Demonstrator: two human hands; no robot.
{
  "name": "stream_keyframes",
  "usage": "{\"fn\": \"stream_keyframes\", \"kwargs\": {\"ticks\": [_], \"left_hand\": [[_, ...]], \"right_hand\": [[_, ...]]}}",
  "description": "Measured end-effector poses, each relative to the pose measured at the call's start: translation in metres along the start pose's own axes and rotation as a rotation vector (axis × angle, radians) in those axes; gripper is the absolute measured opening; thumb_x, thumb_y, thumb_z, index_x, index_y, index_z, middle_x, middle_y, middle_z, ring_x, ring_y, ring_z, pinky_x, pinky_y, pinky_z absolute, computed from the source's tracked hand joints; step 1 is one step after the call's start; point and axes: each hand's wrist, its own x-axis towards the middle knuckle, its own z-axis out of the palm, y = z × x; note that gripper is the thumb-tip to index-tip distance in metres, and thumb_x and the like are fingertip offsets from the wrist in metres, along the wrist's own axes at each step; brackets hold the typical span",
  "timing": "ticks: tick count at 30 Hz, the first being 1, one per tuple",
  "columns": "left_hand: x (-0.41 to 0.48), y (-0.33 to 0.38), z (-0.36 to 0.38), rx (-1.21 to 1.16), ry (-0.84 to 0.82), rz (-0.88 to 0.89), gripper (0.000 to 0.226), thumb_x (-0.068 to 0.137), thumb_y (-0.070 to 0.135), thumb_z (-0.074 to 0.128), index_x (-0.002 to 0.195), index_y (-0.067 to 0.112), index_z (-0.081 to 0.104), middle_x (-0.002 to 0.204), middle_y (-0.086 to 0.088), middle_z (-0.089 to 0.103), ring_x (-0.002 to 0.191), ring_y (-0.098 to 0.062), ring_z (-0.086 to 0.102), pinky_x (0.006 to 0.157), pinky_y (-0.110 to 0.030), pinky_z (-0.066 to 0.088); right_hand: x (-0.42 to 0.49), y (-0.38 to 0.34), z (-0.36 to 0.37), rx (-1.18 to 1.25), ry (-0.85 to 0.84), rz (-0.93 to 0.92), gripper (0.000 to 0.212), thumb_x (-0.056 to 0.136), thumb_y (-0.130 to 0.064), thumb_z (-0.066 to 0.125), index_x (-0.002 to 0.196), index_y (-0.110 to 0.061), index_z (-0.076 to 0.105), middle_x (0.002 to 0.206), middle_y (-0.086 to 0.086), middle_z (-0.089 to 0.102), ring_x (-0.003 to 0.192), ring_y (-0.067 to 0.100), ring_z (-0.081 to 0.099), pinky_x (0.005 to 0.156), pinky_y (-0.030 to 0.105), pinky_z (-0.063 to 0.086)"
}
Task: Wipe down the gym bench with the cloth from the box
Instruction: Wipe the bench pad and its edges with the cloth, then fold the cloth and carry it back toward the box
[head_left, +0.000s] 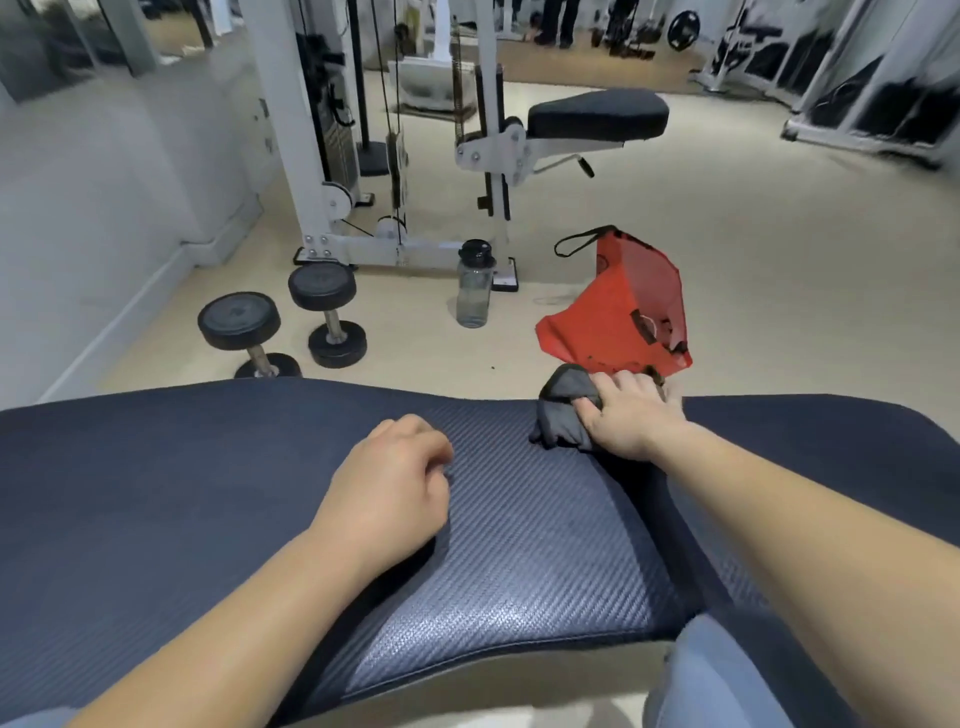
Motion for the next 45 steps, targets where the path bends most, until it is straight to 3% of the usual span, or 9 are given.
{"fn": "stream_keyframes", "kwargs": {"ticks": [6,14,20,26,31,34,38,41,45], "left_hand": [[-0.015,0.009,0.006,-0.069,0.028,-0.032,0.022,0.092,0.015,0.058,0.105,0.023,0.074,0.108,0.012,0.065,0.108,-0.015,0.058,0.093,-0.035,0.051],[-0.016,0.018,0.008,-0.021,-0.046,-0.029,0.018,0.090,0.022,0.057,0.100,0.028,0.070,0.097,0.011,0.058,0.097,-0.016,0.058,0.081,-0.039,0.053],[-0.010,0.000,-0.003,-0.022,0.058,-0.173,0.022,0.092,0.033,0.060,0.113,0.034,0.064,0.100,0.016,0.053,0.090,-0.009,0.058,0.075,-0.036,0.053],[0.023,0.006,-0.024,-0.444,0.061,-0.433,0.009,0.082,0.048,0.070,0.088,0.042,0.070,0.087,0.010,0.068,0.075,-0.010,0.063,0.067,-0.018,0.050],[0.055,0.045,-0.055,-0.893,0.099,-0.741,0.023,0.085,0.031,0.077,0.106,0.030,0.068,0.086,-0.002,0.077,0.072,-0.018,0.071,0.062,-0.024,0.057],[0.080,0.091,-0.090,-1.159,0.048,-0.913,0.024,0.087,0.021,0.077,0.108,0.013,0.070,0.091,-0.006,0.081,0.081,-0.018,0.077,0.065,-0.028,0.060],[0.114,0.181,-0.163,-1.061,-0.093,-0.825,0.012,0.082,0.016,0.082,0.092,0.013,0.075,0.088,-0.010,0.079,0.085,-0.028,0.076,0.070,-0.035,0.062],[0.139,0.262,-0.226,-0.971,-0.217,-0.733,0.016,0.080,0.005,0.083,0.090,0.008,0.071,0.085,-0.018,0.076,0.074,-0.028,0.075,0.059,-0.033,0.062],[0.174,0.368,-0.282,-0.910,-0.406,-0.585,0.025,0.067,0.024,0.071,0.089,0.011,0.069,0.080,-0.016,0.074,0.075,-0.037,0.070,0.069,-0.044,0.059]], "right_hand": [[-0.042,0.004,0.000,-0.198,0.068,0.082,0.052,0.103,-0.052,0.027,0.142,-0.023,0.042,0.146,0.012,0.047,0.137,0.037,0.042,0.112,0.059,0.029],[-0.078,-0.105,0.009,-0.162,-0.072,-0.114,0.049,0.103,-0.052,0.028,0.131,-0.018,0.049,0.131,0.015,0.063,0.119,0.039,0.063,0.098,0.052,0.046],[-0.013,-0.136,-0.015,0.178,-0.187,-0.205,0.054,0.104,-0.052,0.037,0.126,-0.010,0.063,0.134,0.016,0.066,0.122,0.036,0.062,0.086,0.036,0.043],[0.026,-0.152,-0.024,0.819,-0.389,-0.088,0.052,0.101,-0.056,0.050,0.108,-0.007,0.068,0.100,0.009,0.071,0.083,0.023,0.069,0.056,0.020,0.051],[0.002,-0.151,-0.064,1.340,-0.537,0.186,0.063,0.094,-0.064,0.059,0.122,-0.009,0.066,0.109,0.009,0.078,0.099,0.025,0.077,0.090,0.041,0.062],[-0.019,-0.121,-0.125,1.410,-0.528,0.209,0.067,0.088,-0.072,0.060,0.121,-0.014,0.070,0.106,0.007,0.081,0.099,0.024,0.078,0.092,0.041,0.061],[-0.059,-0.052,-0.242,1.437,-0.594,0.236,0.067,0.090,-0.076,0.053,0.124,-0.021,0.069,0.108,0.001,0.081,0.105,0.020,0.076,0.102,0.045,0.056],[-0.098,0.006,-0.333,1.537,-0.623,0.275,0.054,0.095,-0.063,0.056,0.124,-0.019,0.069,0.112,0.003,0.081,0.107,0.021,0.076,0.108,0.048,0.052],[-0.153,0.092,-0.428,1.670,-0.593,0.317,0.045,0.092,-0.033,0.076,0.129,-0.009,0.067,0.123,0.015,0.076,0.118,0.030,0.071,0.104,0.046,0.055]]}}
